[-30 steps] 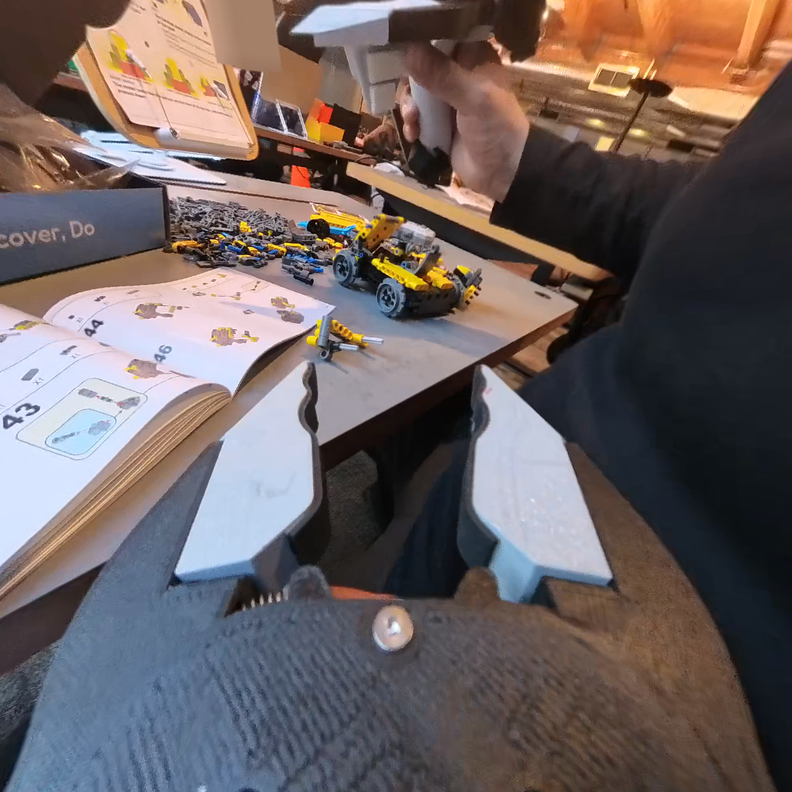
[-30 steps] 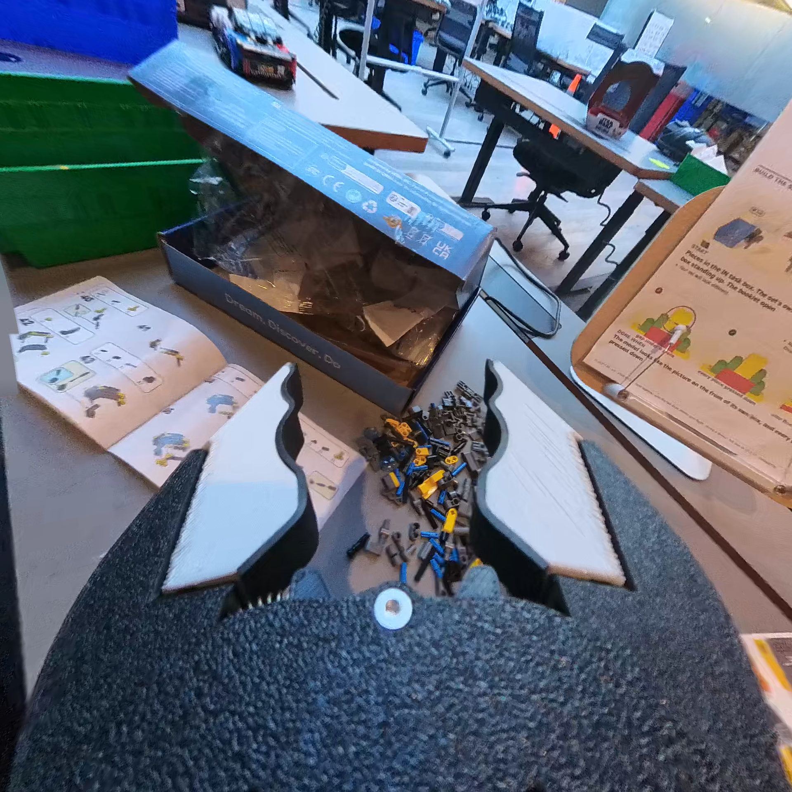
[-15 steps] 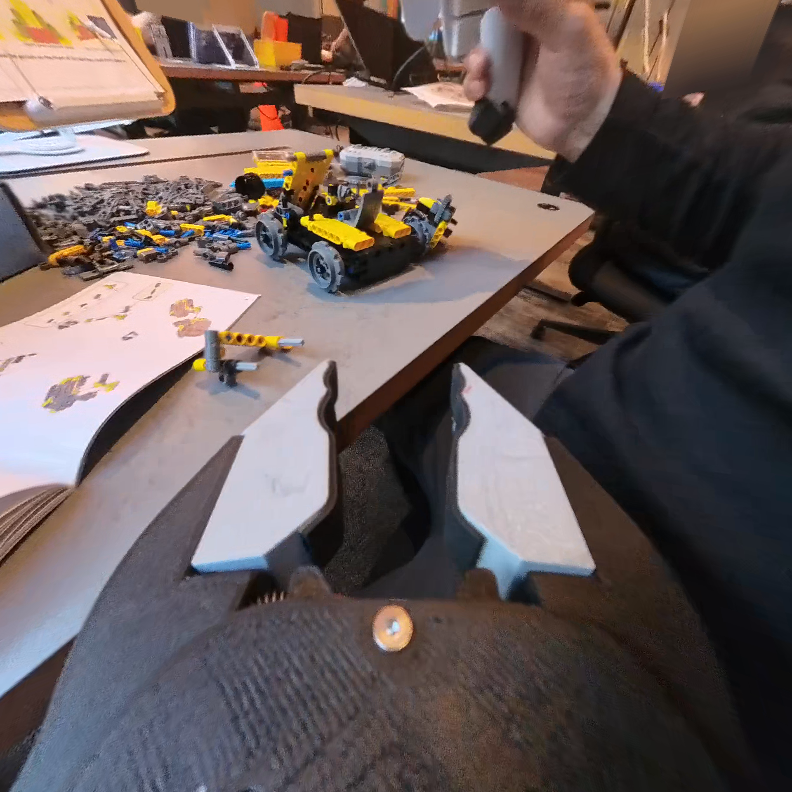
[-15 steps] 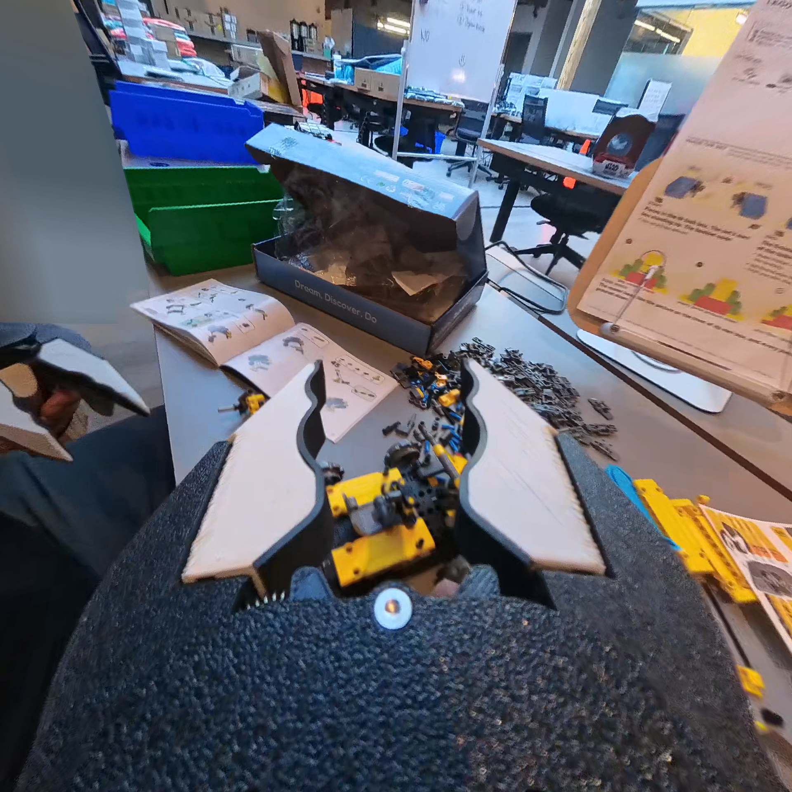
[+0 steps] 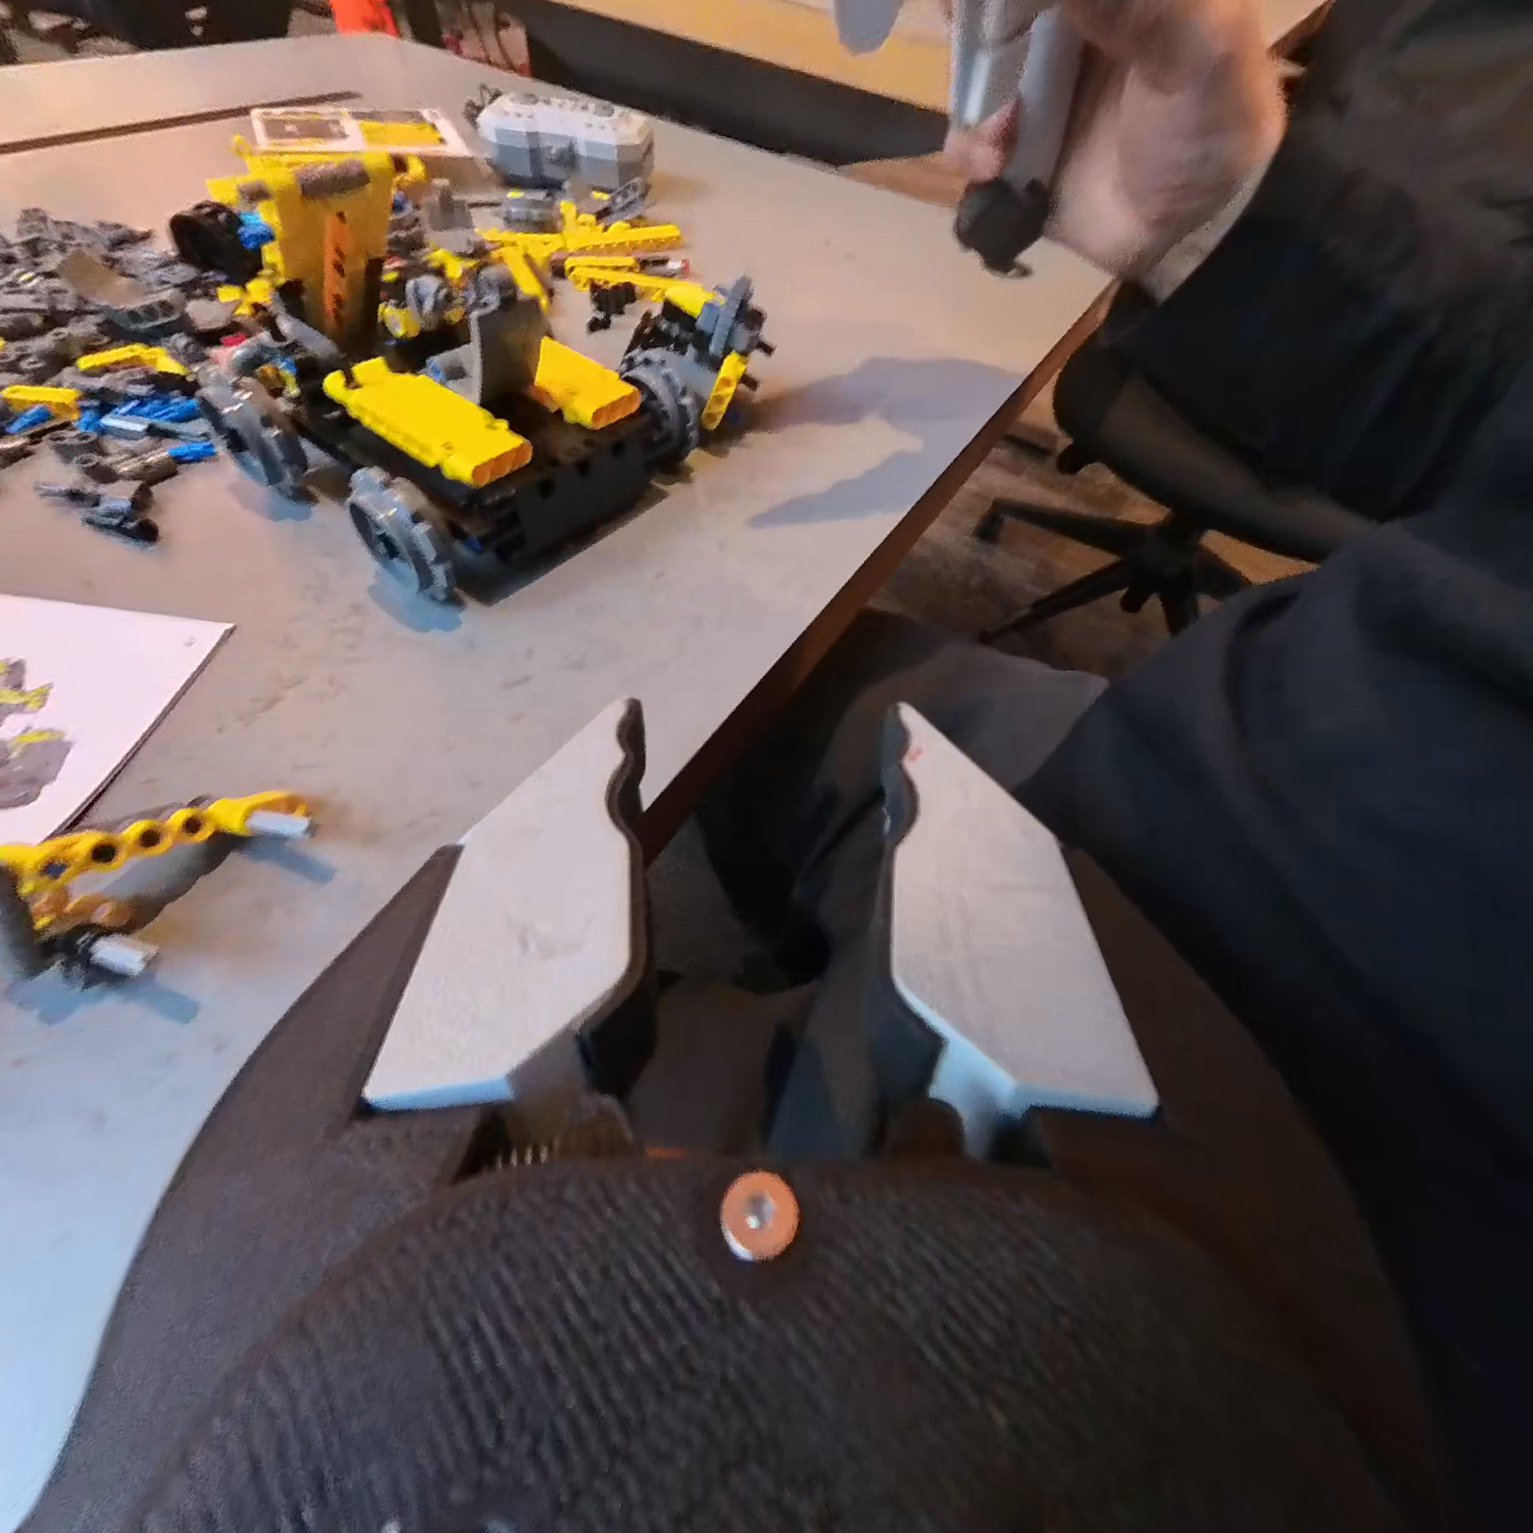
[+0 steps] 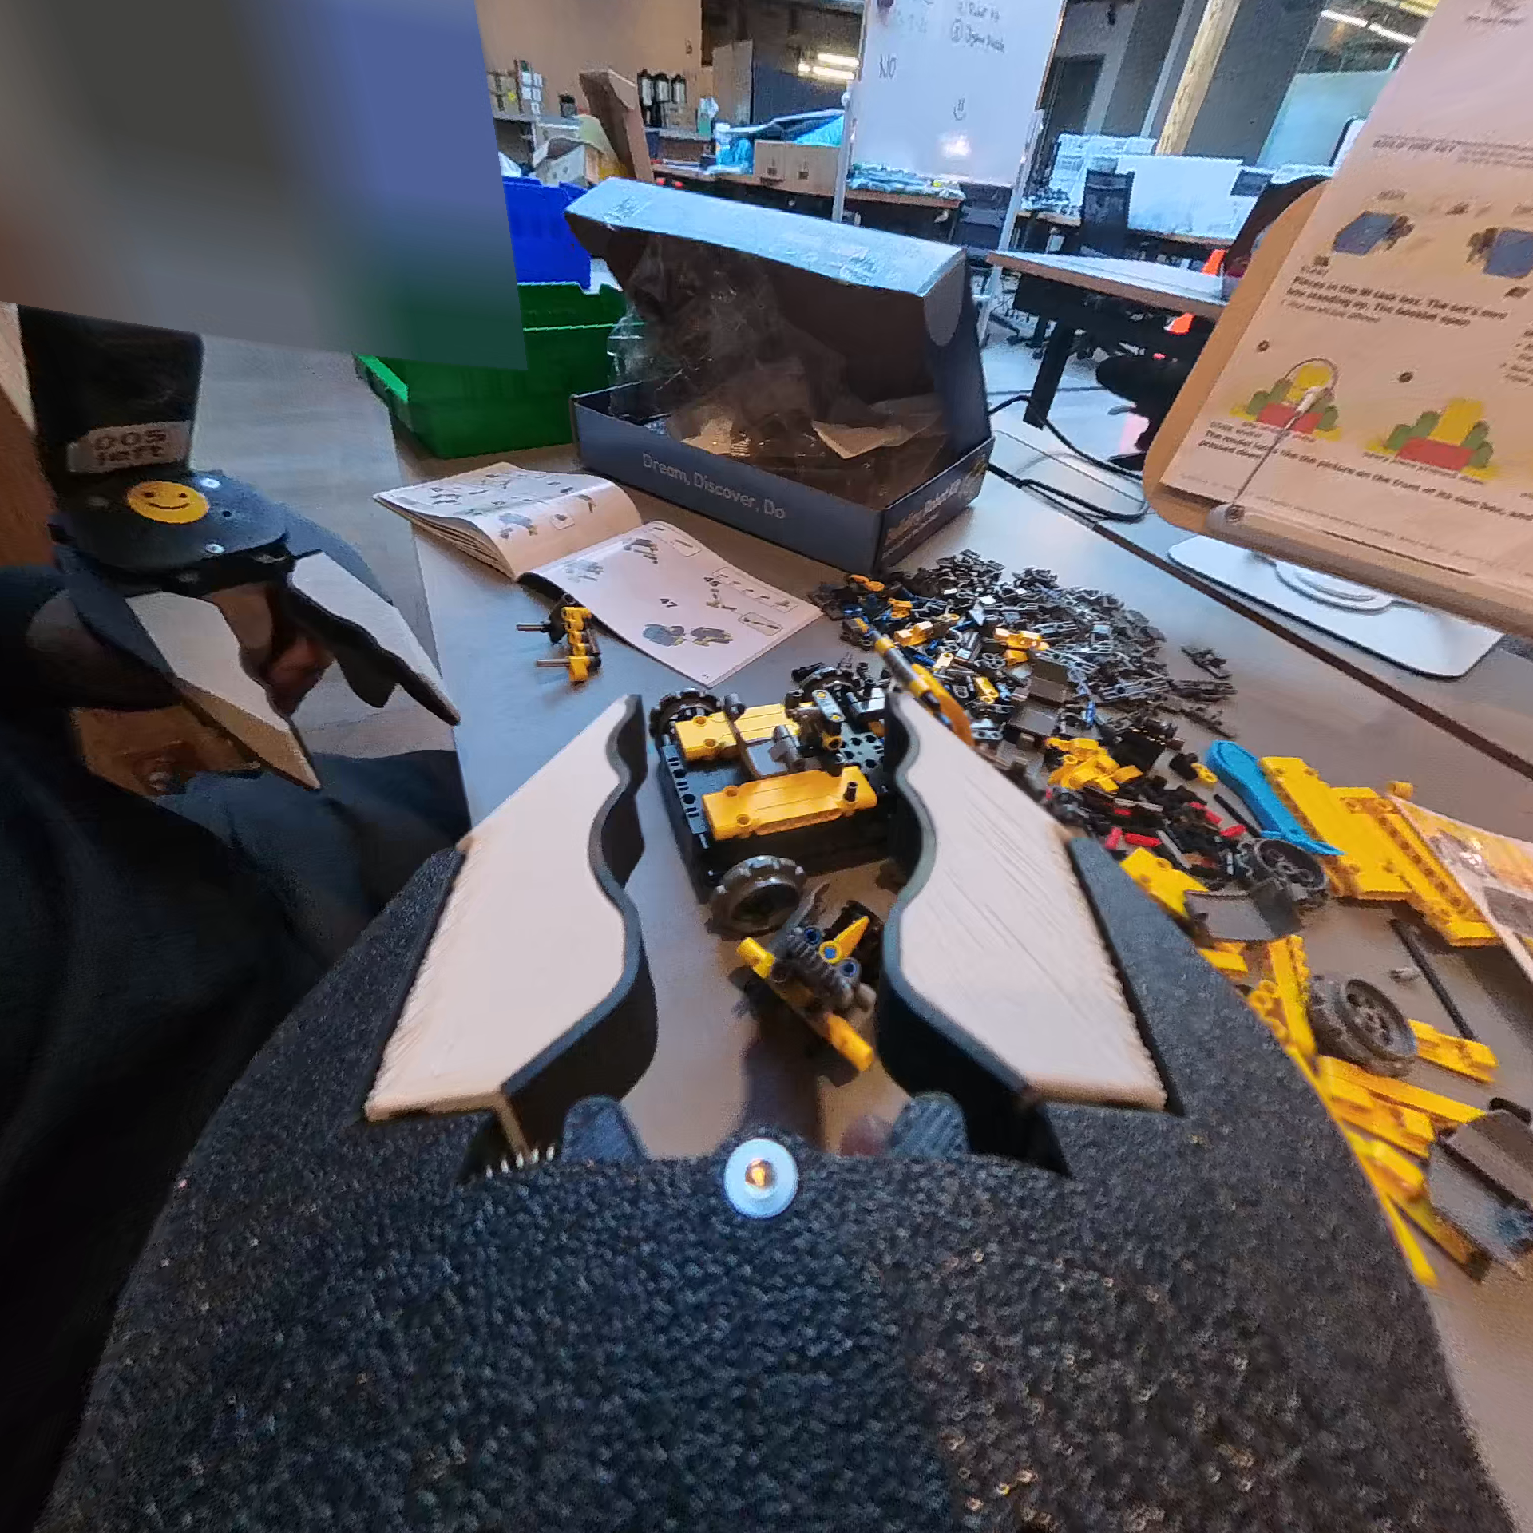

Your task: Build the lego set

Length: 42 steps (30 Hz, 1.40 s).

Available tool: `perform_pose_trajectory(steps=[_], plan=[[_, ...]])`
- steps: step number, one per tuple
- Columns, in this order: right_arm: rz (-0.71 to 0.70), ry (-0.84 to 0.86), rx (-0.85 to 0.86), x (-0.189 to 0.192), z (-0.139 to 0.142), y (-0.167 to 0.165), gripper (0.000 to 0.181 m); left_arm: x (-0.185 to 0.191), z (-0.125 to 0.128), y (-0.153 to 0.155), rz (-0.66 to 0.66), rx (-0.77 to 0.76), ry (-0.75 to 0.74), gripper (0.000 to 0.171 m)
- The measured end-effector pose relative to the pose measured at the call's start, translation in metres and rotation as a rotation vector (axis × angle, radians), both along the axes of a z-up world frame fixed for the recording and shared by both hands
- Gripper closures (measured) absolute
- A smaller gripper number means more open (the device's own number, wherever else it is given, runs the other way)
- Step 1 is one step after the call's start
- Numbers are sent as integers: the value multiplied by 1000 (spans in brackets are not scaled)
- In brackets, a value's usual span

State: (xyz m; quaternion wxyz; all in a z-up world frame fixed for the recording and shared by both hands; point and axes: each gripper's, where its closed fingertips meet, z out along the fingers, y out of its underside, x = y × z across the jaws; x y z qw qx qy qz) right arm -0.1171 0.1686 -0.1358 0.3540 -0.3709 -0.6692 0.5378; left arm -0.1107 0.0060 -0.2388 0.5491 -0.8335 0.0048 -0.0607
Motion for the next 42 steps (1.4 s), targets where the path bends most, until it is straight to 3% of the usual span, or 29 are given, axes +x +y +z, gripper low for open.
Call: perform_pose_trajectory(steps=[7, 15, 21, 33, 42], plan=[[73, -36, 60, -7, -4, -45, 129, 39, 8, 19, -201, 53, 46, 115], [57, -46, 148, -35, -2, -78, 133, 64, 24, 20, -432, 132, 165, 114], [39, -66, 120, -56, 10, -78, 137, 41, 12, -1, -360, 170, 191, 111], [-127, 97, -101, -85, 56, -4, 154, -14, 29, -14, -173, 254, -54, 115], [-80, 30, -41, -117, 42, -22, 152, -22, 24, -28, -138, 240, -47, 115]])
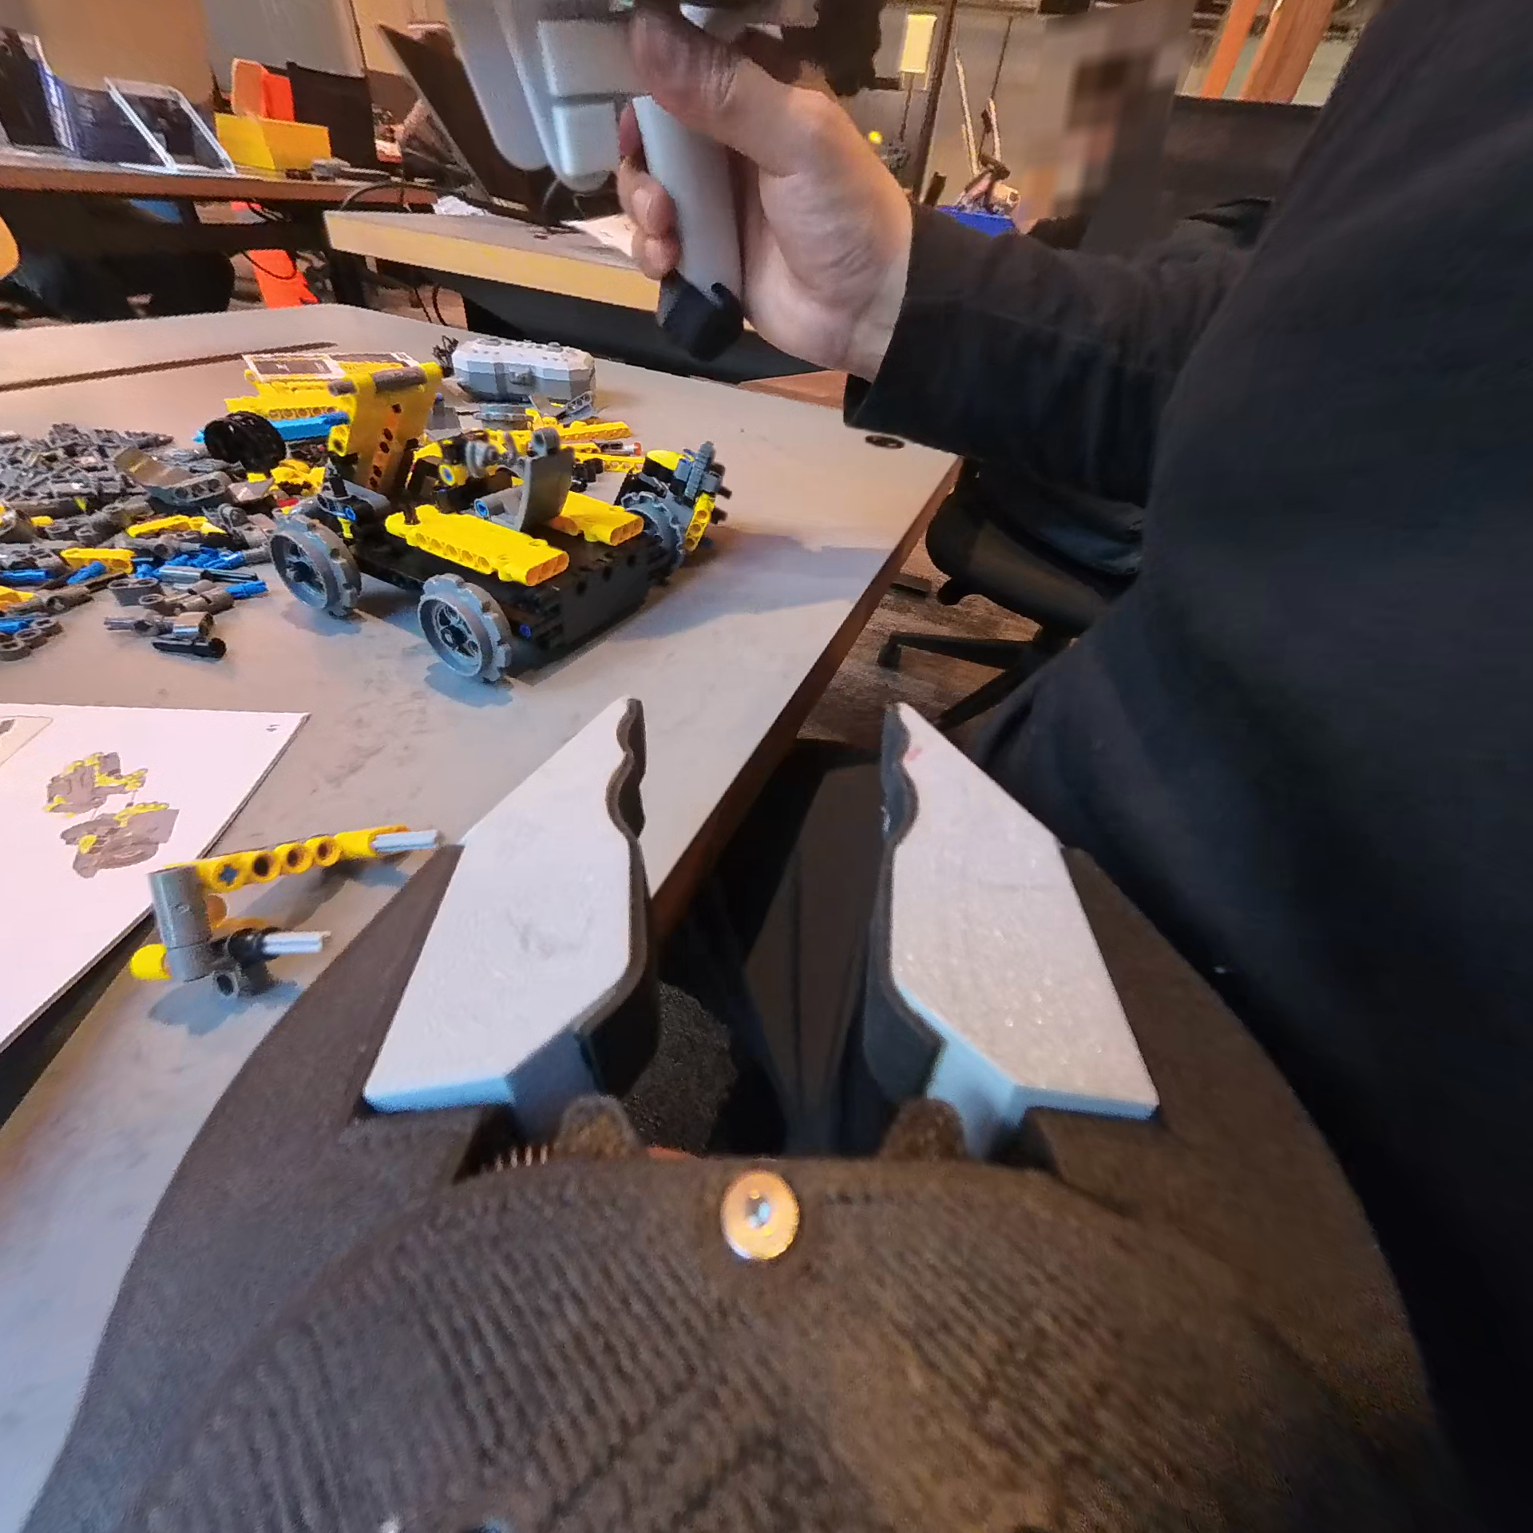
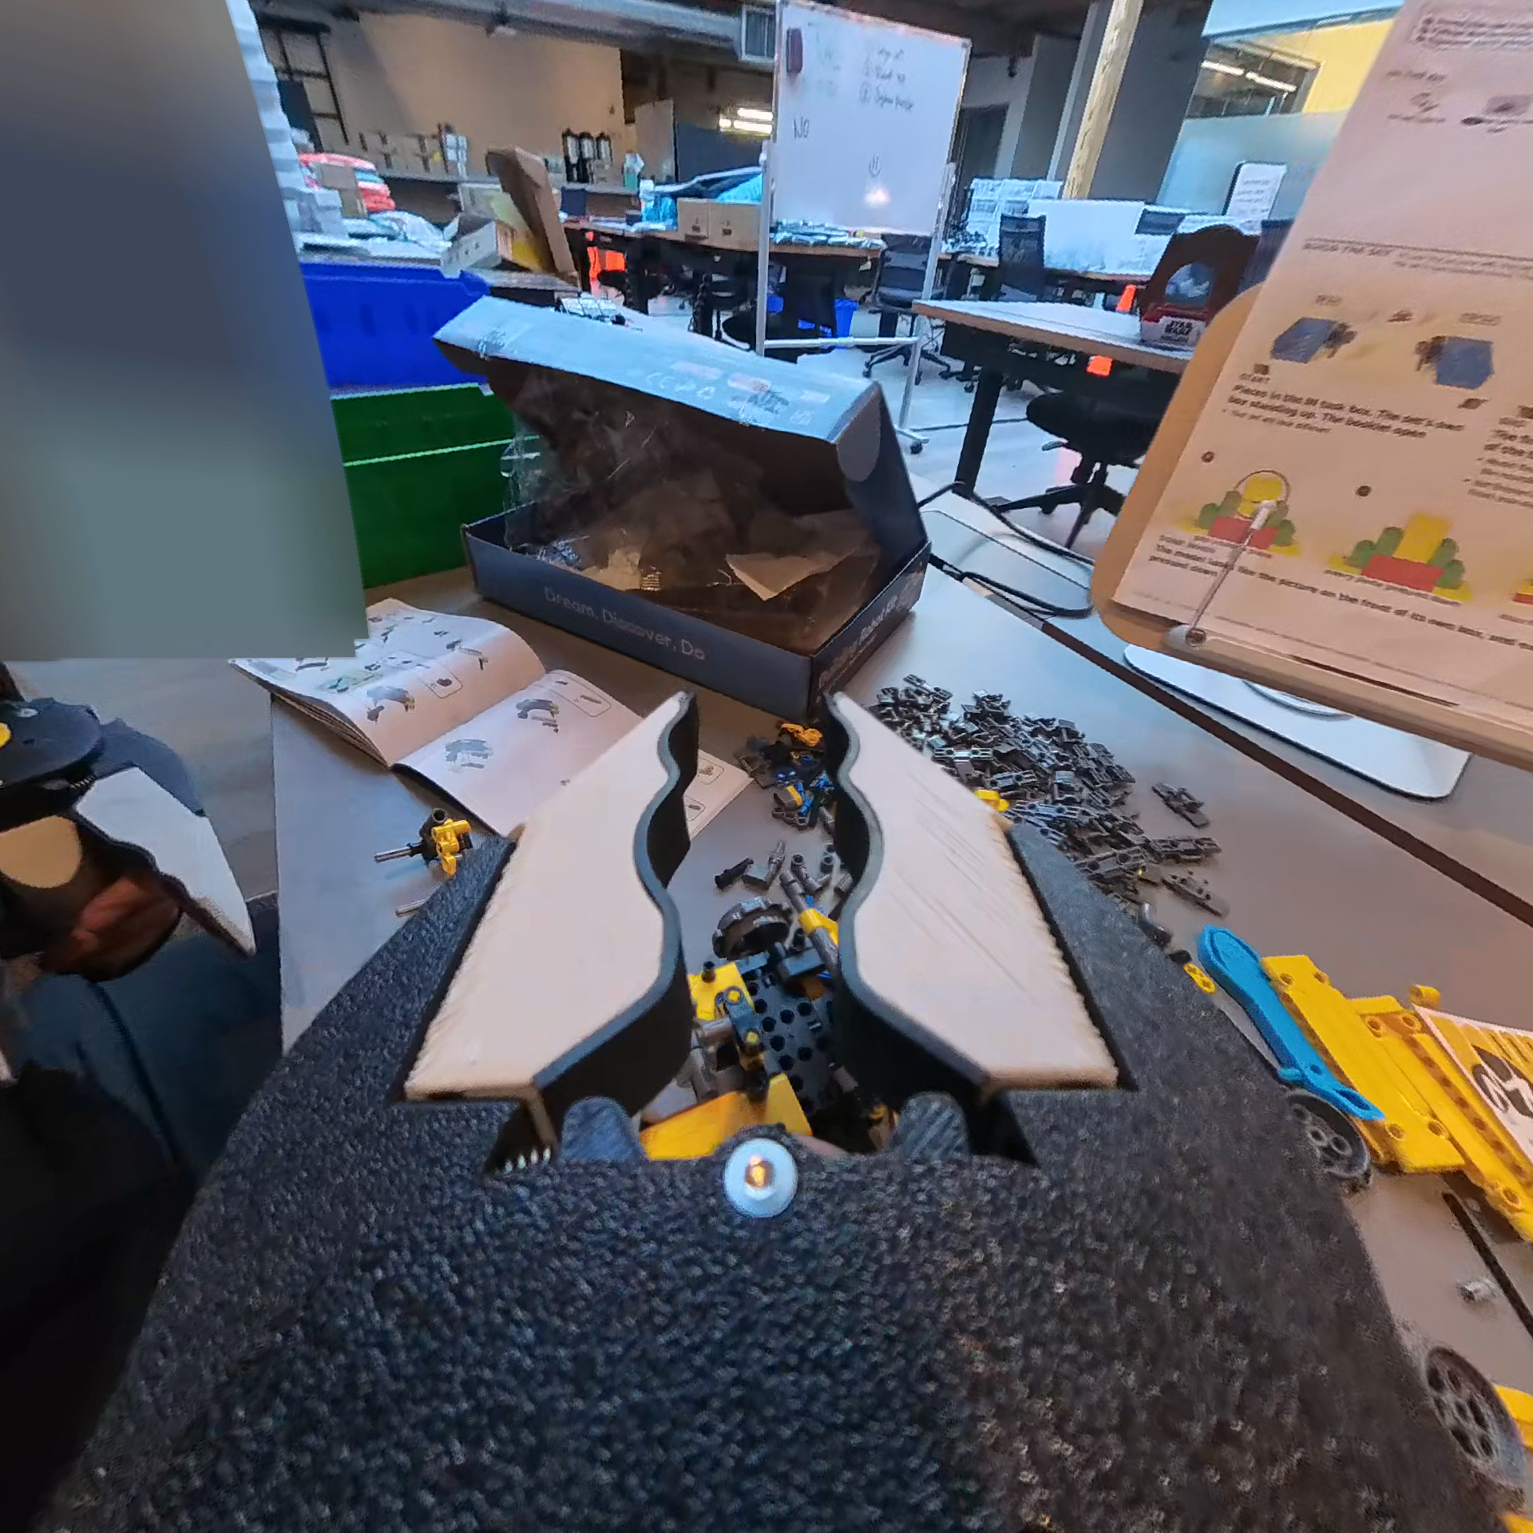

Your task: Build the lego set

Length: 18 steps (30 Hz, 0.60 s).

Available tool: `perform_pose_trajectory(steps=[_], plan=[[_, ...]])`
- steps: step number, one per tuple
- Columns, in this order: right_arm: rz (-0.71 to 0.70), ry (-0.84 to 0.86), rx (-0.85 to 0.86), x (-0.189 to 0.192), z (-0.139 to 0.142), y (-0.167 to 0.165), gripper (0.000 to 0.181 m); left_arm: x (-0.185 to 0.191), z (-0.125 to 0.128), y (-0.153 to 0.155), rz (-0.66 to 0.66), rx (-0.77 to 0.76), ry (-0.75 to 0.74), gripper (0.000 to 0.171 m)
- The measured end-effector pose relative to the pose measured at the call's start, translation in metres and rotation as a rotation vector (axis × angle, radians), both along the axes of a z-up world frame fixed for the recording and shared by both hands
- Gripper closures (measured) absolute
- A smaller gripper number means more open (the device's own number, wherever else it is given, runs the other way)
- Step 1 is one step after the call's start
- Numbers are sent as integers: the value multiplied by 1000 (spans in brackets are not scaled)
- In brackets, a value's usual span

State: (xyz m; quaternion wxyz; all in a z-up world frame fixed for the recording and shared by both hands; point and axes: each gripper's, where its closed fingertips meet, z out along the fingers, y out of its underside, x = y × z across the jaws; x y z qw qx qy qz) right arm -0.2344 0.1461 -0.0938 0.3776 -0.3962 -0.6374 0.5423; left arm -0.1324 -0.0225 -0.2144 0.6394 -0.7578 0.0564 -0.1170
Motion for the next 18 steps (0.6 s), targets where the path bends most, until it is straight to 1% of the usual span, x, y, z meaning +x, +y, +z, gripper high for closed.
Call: perform_pose_trajectory(steps=[2, 5, 11, 14, 18], plan=[[5, -5, 23, -6, -3, -7, 152, -2, -1, -1, -13, -8, -25, 114], [4, -13, 58, -13, -5, -13, 152, -5, 5, -3, -24, 17, -78, 114], [4, -38, 95, -35, -8, -21, 150, -17, 4, -4, 5, 17, -121, 114], [24, -40, 139, -47, -10, -32, 149, -24, 5, -5, 13, 26, -156, 114], [41, -61, 215, -60, -14, -43, 149, -35, 6, -8, 35, 38, -159, 114]])
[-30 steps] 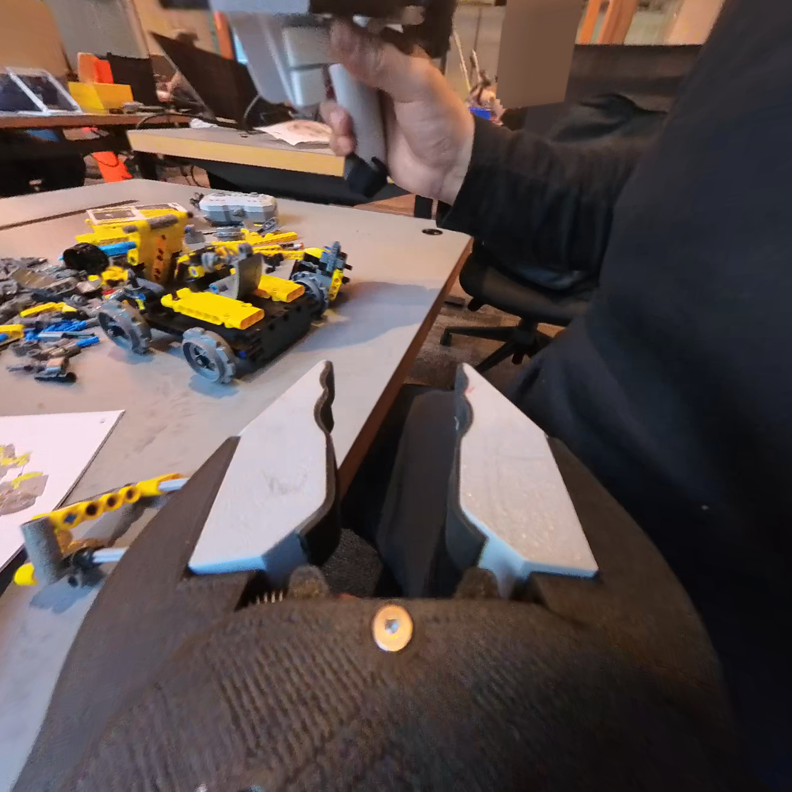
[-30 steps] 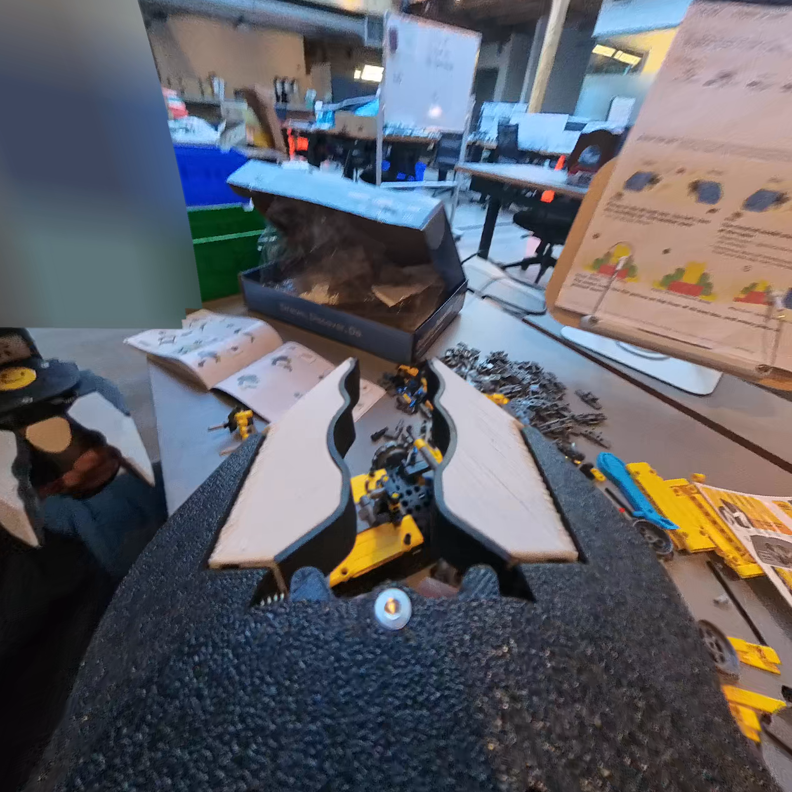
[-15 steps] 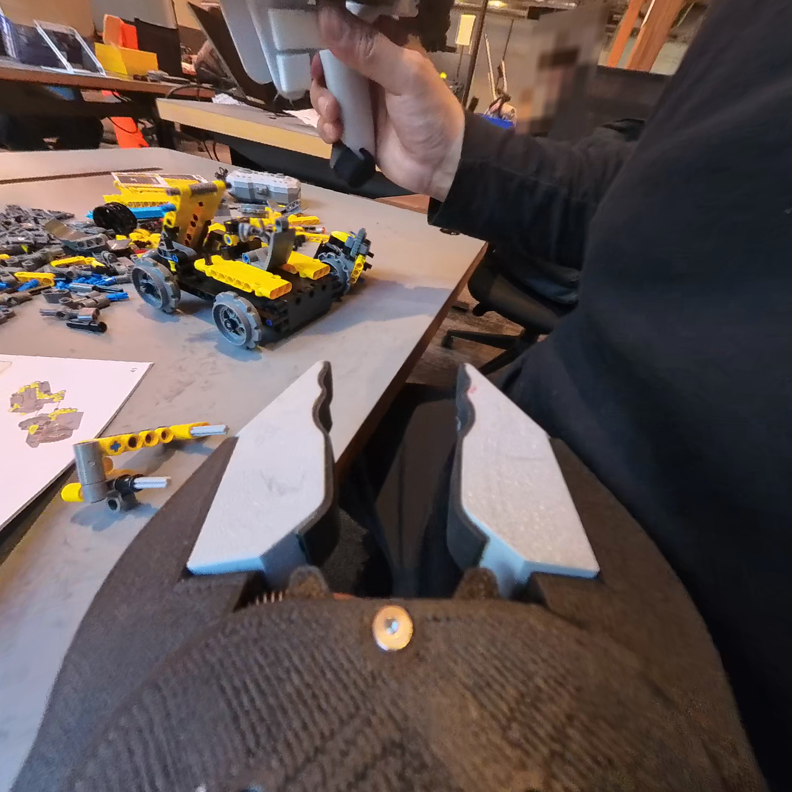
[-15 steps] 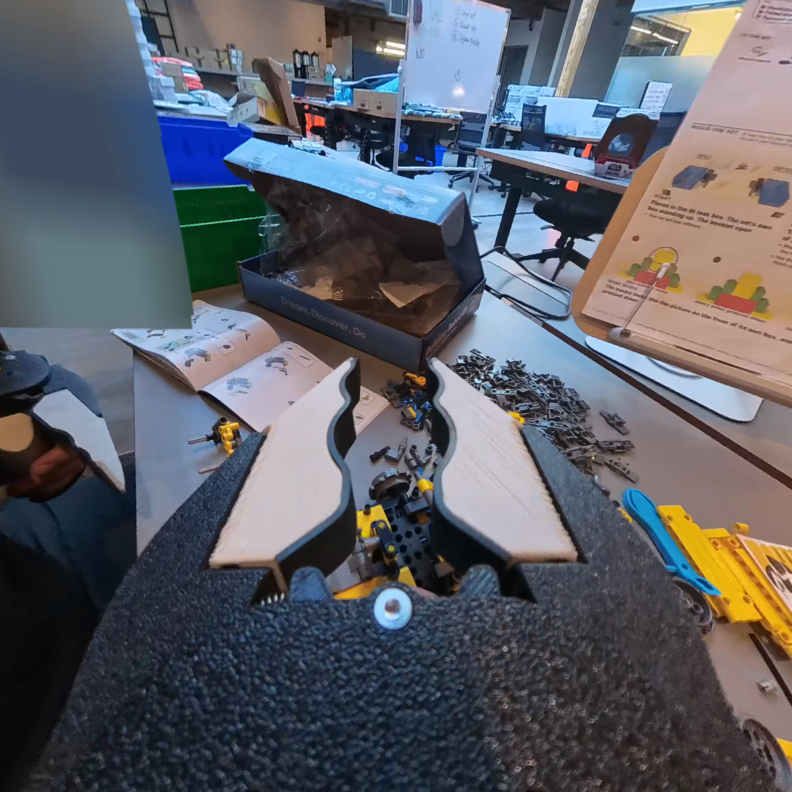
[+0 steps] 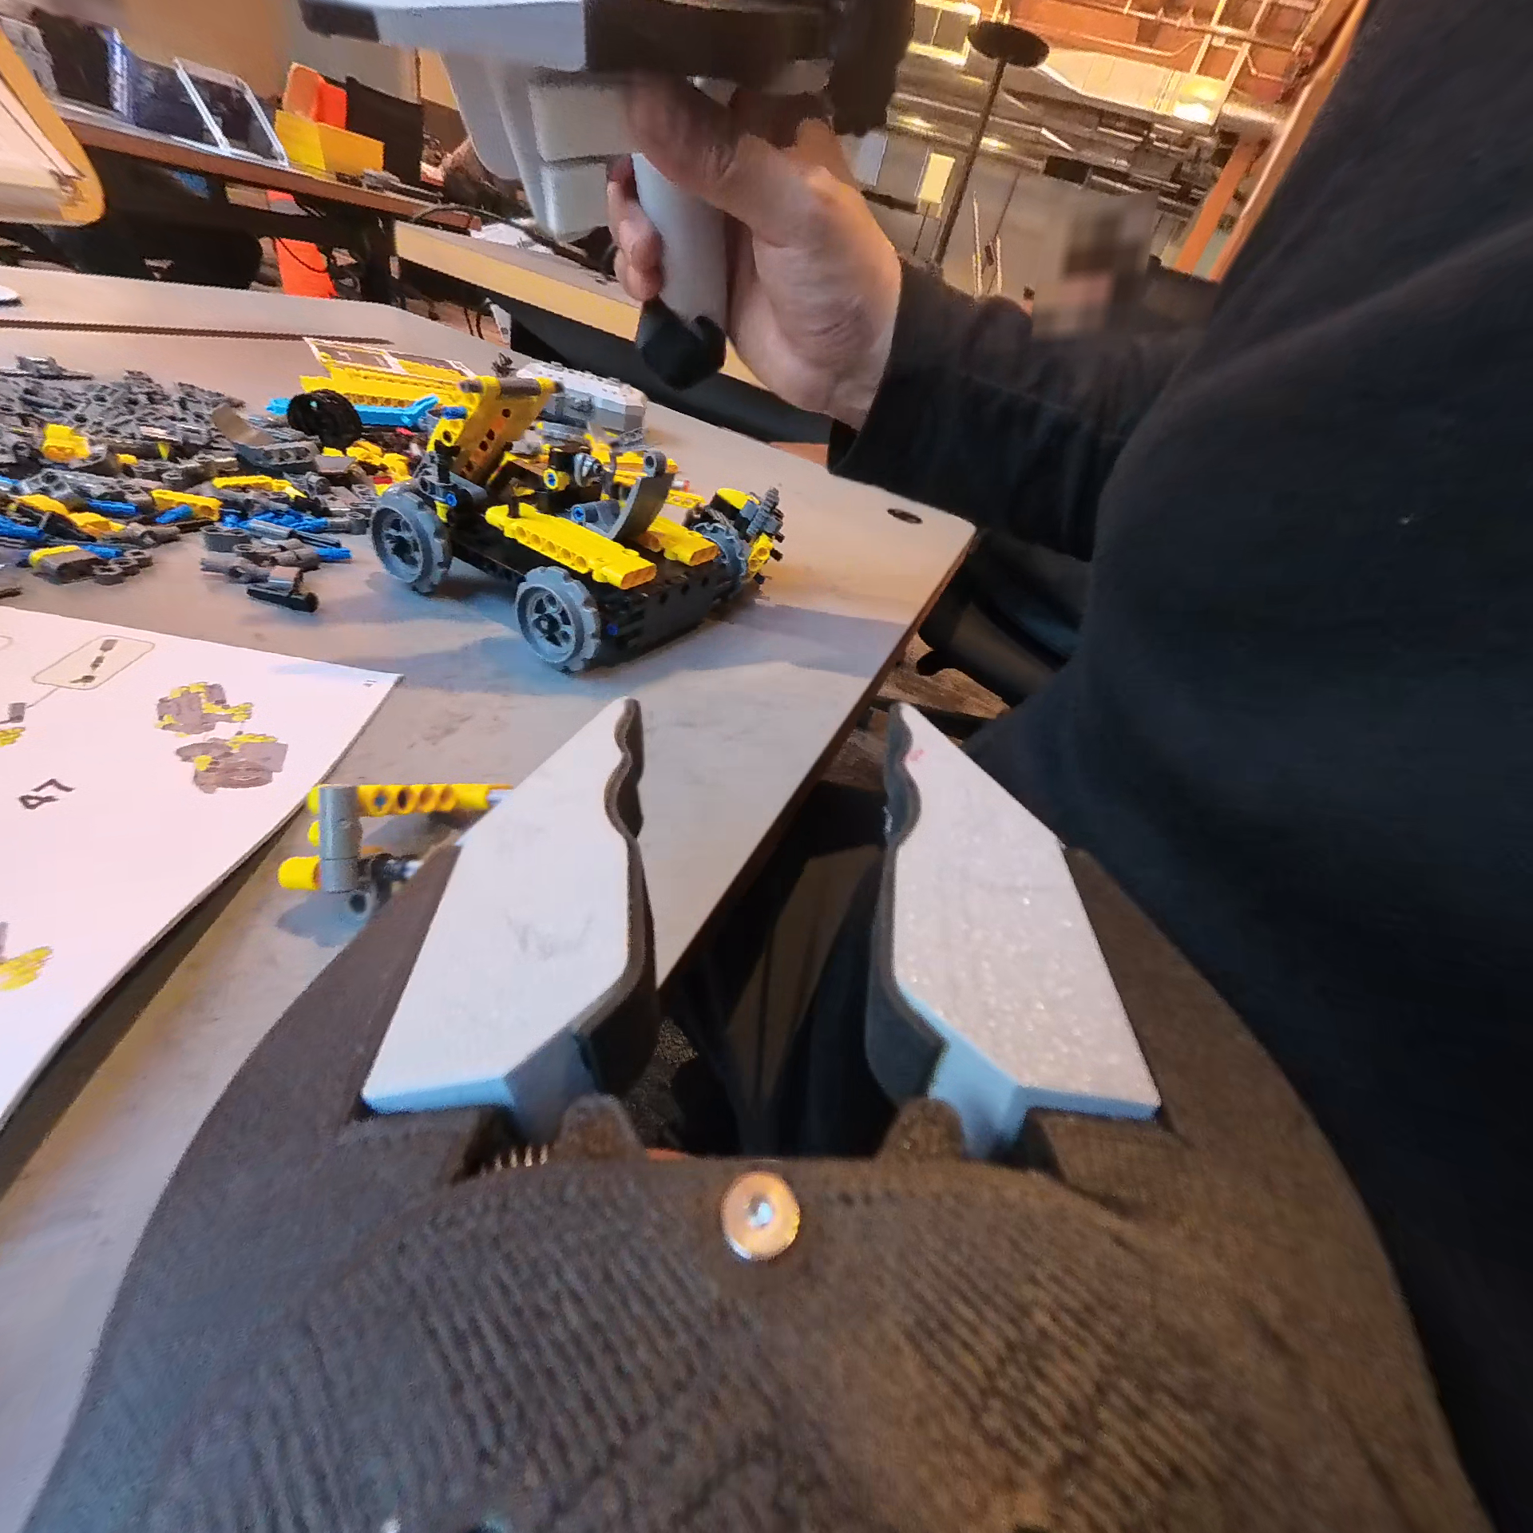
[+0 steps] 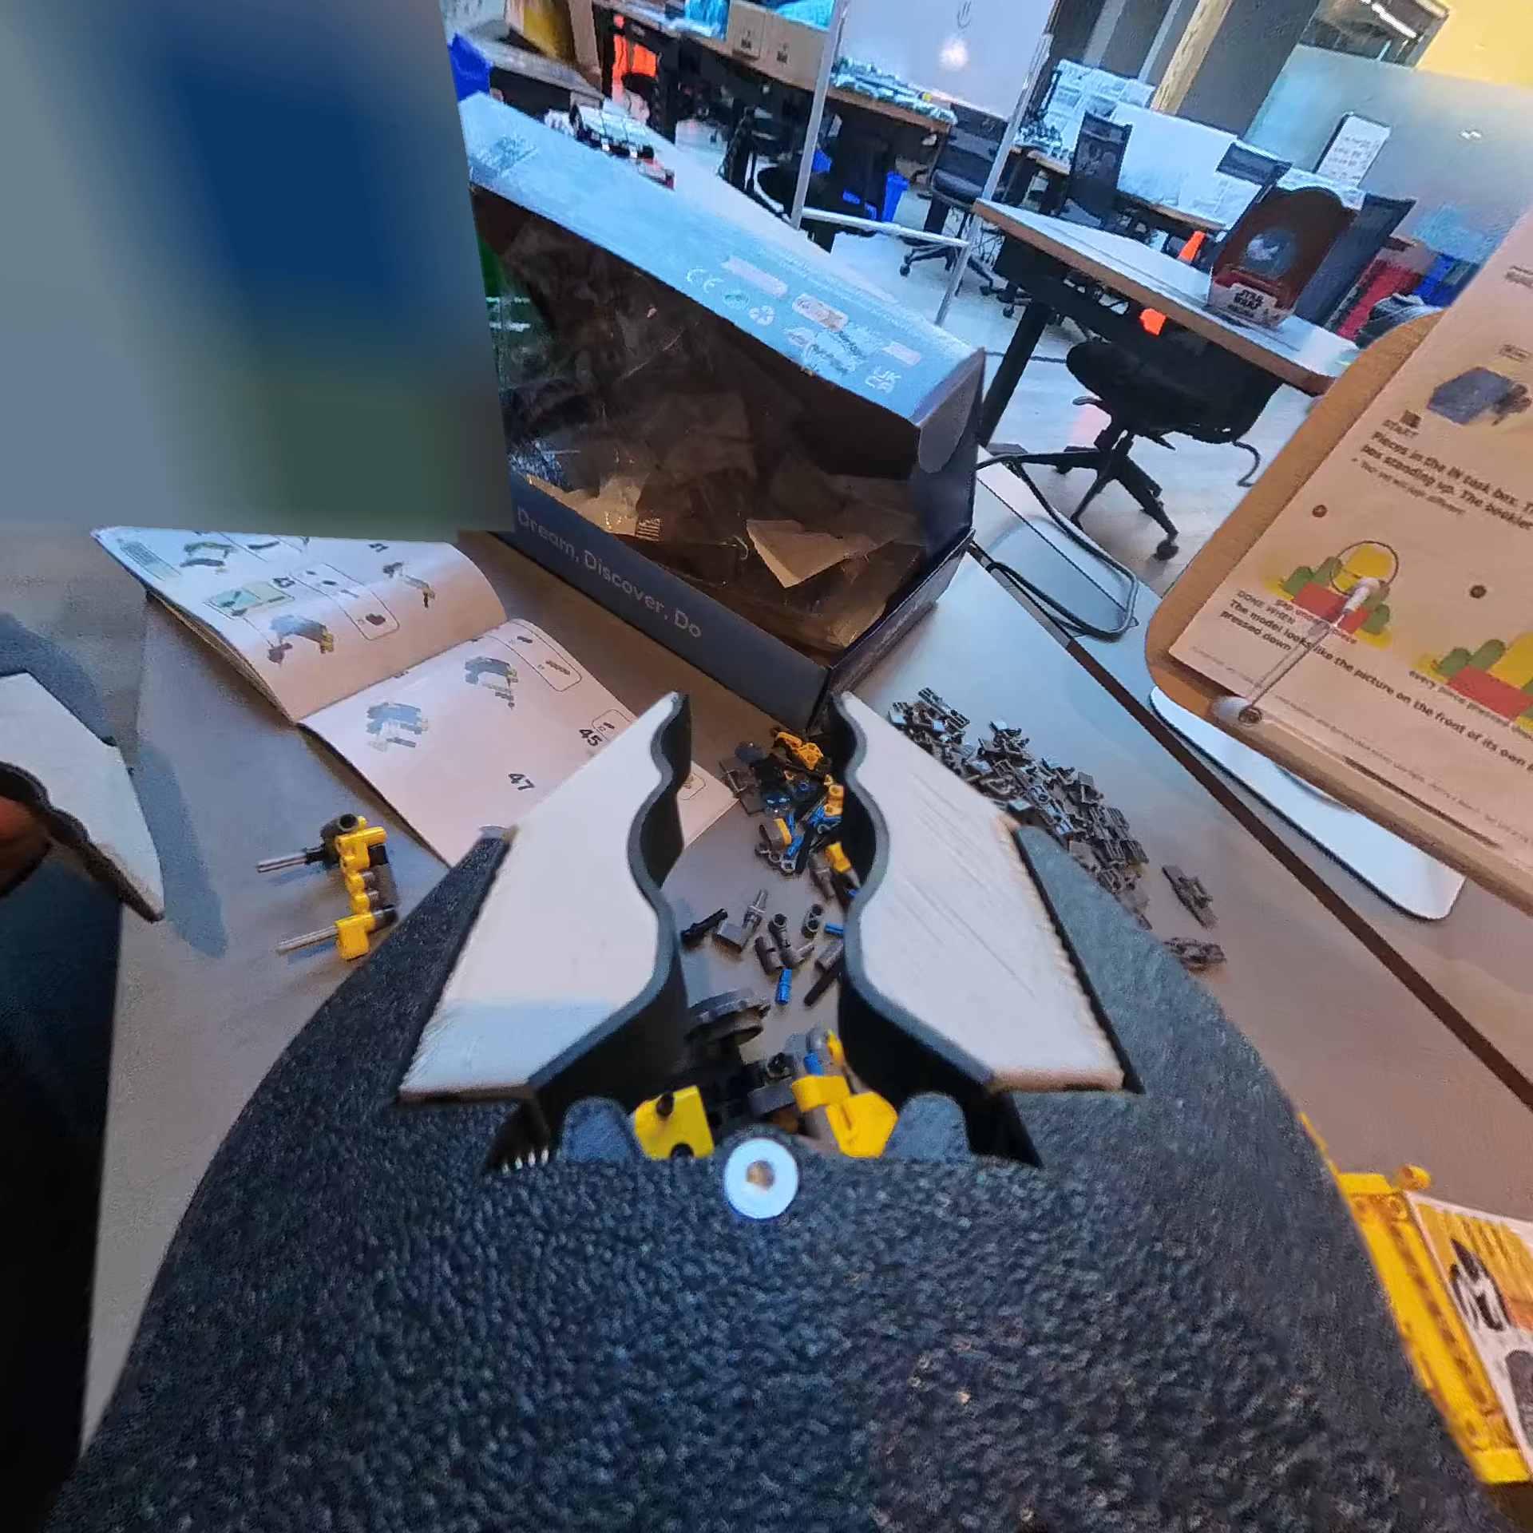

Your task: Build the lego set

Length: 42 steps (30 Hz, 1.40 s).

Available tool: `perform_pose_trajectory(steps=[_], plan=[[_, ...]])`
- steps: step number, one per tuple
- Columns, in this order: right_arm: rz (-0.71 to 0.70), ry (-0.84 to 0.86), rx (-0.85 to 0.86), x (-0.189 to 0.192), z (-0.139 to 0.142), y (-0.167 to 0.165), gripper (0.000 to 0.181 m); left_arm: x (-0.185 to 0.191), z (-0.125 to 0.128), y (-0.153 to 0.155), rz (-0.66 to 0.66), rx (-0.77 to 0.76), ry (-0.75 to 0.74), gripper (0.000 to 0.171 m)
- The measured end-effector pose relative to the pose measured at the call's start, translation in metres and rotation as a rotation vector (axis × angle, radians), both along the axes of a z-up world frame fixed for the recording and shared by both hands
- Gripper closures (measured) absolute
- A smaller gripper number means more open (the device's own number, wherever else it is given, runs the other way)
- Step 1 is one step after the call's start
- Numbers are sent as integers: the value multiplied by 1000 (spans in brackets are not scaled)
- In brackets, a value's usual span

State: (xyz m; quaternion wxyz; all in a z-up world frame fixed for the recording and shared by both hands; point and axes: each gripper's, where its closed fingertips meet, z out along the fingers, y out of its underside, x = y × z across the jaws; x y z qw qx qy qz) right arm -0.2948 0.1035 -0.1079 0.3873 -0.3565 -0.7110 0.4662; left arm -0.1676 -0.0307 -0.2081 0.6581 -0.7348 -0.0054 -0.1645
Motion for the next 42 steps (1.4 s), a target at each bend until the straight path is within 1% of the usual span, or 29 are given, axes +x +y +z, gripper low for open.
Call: perform_pose_trajectory(steps=[6, 11, 13, 15, 17, 19, 21, 22, 23, 24, 25, 27, 29, 31, 32, 33, 34, 36, 37, 39, 42], plan=[[4, -8, -1, -14, -2, -2, 148, -6, 2, -3, -25, 32, -39, 112], [-3, -19, -28, -13, -6, 4, 149, -12, -1, -8, 20, 18, -20, 111], [-24, -28, -33, -9, -9, 12, 150, -13, 2, -12, 34, 24, -17, 111], [-57, -25, -28, -5, -12, 25, 149, -16, 10, -14, 64, 52, -22, 112], [-100, -44, -24, 1, -16, 41, 143, -27, 18, -13, 110, 65, -32, 113], [-151, -66, -15, 8, -21, 62, 142, -48, 21, -11, 176, -5, -40, 122], [-205, -90, 1, 16, -26, 86, 143, -76, 41, -12, 263, -18, -50, 129], [-232, -109, 13, 20, -29, 98, 142, -88, 53, -11, 293, -11, -57, 129], [-260, -132, 26, 23, -34, 111, 141, -99, 60, -7, 314, -31, -62, 128], [-282, -156, 37, 26, -38, 122, 140, -109, 60, -2, 326, -89, -61, 127], [-289, -184, 38, 30, -44, 130, 140, -119, 55, 6, 327, -163, -49, 124], [-283, -228, 17, 34, -54, 141, 141, -138, 42, 24, 332, -320, -13, 124], [-270, -236, -17, 35, -58, 146, 141, -154, 32, 48, 310, -445, 34, 125], [-246, -218, -51, 34, -58, 147, 141, -168, 26, 79, 273, -510, 127, 136], [-229, -208, -65, 34, -58, 145, 141, -176, 21, 94, 259, -550, 180, 144], [-208, -201, -72, 35, -58, 143, 141, -187, 14, 109, 261, -599, 233, 148], [-195, -195, -69, 35, -58, 141, 141, -197, 6, 122, 263, -651, 279, 150], [-207, -177, -35, 37, -61, 145, 141, -214, -9, 143, 245, -740, 366, 161], [-211, -167, -21, 38, -61, 146, 142, -222, -16, 151, 238, -777, 395, 166], [-203, -154, -24, 41, -63, 147, 142, -229, -31, 162, 184, -848, 415, 169], [-191, -148, -50, 46, -66, 150, 142, -243, -48, 165, 164, -951, 427, 171]])
